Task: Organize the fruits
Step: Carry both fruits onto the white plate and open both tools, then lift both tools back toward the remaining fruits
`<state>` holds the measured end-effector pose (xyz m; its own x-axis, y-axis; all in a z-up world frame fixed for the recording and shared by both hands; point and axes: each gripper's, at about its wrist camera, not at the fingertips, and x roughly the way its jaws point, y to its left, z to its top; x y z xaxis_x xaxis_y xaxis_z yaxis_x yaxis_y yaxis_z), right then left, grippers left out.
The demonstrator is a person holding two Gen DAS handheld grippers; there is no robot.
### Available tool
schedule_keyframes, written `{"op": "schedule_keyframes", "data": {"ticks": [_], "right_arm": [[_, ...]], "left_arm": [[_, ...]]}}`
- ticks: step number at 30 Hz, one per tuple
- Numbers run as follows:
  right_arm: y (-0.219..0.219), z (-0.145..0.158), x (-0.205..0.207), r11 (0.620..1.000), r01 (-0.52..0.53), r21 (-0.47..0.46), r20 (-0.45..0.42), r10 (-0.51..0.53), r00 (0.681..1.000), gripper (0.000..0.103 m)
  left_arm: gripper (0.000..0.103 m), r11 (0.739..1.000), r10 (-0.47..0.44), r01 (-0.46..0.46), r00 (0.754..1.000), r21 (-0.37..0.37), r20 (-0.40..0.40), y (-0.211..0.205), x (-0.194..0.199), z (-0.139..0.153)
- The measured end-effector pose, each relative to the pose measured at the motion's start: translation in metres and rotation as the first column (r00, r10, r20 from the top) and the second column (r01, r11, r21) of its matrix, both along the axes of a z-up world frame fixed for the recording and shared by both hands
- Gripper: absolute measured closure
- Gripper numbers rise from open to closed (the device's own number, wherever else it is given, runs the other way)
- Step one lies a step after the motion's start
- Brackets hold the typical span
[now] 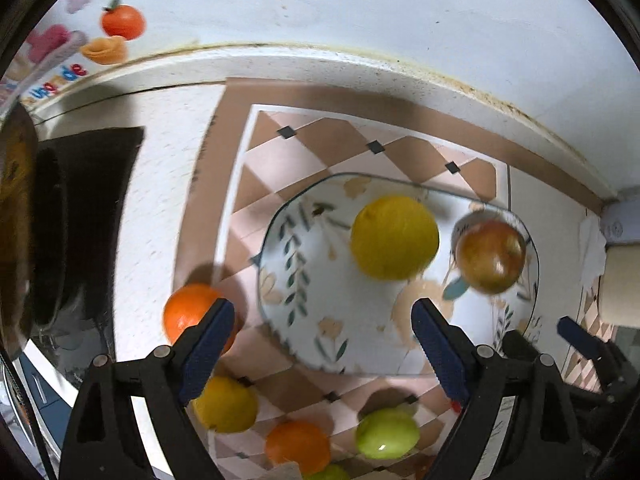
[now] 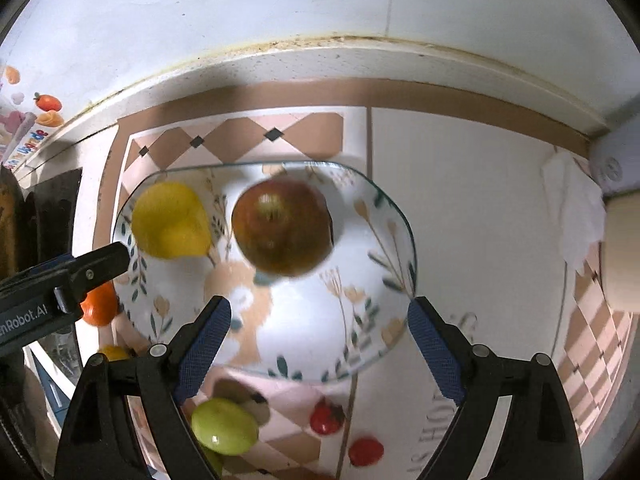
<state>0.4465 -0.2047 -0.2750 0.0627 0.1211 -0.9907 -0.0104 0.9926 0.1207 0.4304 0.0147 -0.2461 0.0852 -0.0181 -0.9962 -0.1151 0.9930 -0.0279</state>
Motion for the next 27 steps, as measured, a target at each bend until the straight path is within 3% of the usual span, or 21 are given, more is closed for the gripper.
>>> {"op": "schedule_keyframes", "data": {"ticks": [12,18,27], "right_arm": [[0.006,0.074,-0.081,1.0,-0.001,-0.02,0.148,0.004,0.989,0.011],[0.017,0.113,-0.123,1.0,0.002,-0.023,0.243,0.003,0.97,0.011],[0.018,0.159,-0.18,0.999,0.027,-0.027,0.333,-0.016,0.943,0.011]], "left_arm": [[0.013,0.999,-0.031,0.021,0.974,0.045,0.226,-0.007,-0.085,0.064],[0.013,0.996,-0.068,0.047,0.94,0.07,0.334,-0.01,-0.128,0.105],[0.013,0.994,-0.104,0.084,0.898,0.066,0.428,-0.016,-0.179,0.146]]}}
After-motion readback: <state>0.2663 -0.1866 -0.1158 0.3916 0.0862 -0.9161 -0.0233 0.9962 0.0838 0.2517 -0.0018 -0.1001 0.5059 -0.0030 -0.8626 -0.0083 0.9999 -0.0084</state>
